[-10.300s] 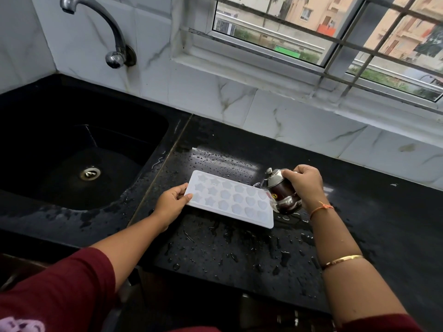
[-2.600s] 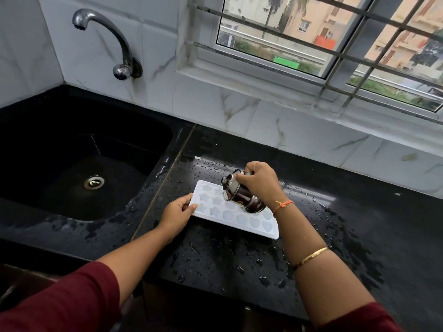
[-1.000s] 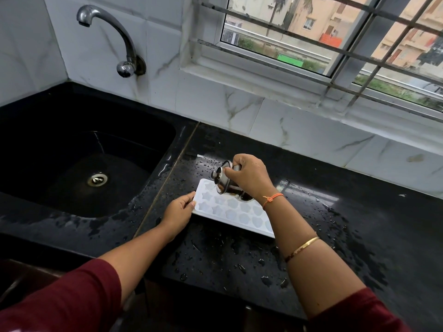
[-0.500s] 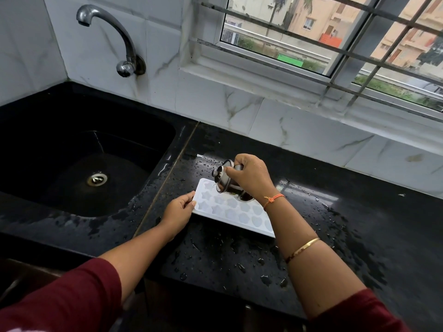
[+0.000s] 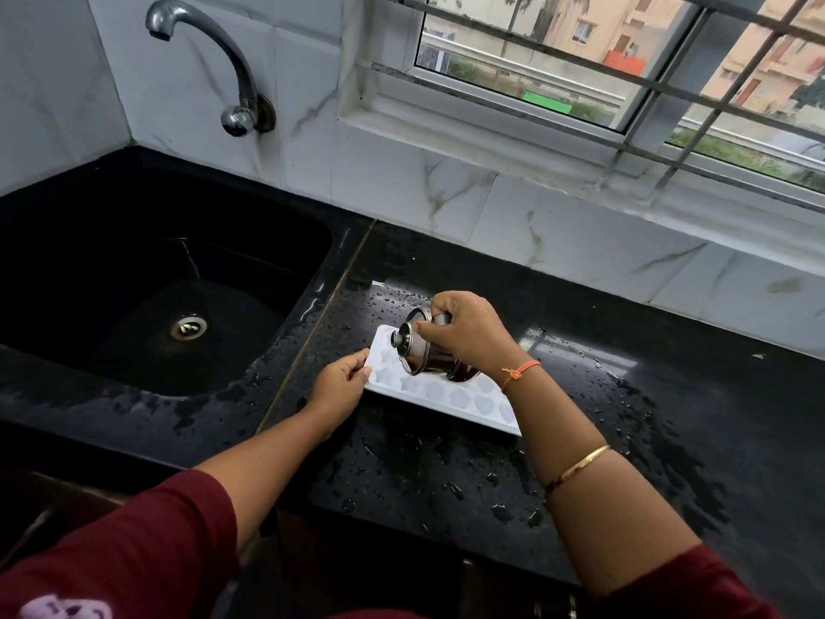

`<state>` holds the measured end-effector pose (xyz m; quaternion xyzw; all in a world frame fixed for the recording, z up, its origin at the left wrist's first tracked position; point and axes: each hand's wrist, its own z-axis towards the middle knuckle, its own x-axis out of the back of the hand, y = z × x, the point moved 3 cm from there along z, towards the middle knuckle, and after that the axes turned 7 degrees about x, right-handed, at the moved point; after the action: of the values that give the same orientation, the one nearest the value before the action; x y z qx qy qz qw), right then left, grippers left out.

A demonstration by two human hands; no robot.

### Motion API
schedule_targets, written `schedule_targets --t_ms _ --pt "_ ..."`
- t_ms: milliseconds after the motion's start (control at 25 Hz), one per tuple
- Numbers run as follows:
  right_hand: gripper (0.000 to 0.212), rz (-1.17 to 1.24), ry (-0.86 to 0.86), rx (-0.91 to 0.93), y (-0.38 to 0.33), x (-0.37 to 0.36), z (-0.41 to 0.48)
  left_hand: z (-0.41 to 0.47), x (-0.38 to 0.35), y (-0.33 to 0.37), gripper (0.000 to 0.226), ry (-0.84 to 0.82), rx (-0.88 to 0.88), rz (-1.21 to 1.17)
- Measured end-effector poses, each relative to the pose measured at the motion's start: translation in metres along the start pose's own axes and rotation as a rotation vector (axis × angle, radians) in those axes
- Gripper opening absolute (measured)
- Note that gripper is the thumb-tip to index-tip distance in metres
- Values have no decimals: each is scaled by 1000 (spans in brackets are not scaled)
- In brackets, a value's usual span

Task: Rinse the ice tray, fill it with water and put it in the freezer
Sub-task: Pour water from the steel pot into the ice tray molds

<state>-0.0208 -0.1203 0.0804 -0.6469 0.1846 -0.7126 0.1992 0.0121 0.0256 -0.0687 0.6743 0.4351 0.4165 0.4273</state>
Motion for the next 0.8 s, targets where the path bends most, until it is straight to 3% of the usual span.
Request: schedule_targets --t_ms 800 --pt "44 -4 -16 37 -5 -1 -2 -2 0 3 41 14 0 18"
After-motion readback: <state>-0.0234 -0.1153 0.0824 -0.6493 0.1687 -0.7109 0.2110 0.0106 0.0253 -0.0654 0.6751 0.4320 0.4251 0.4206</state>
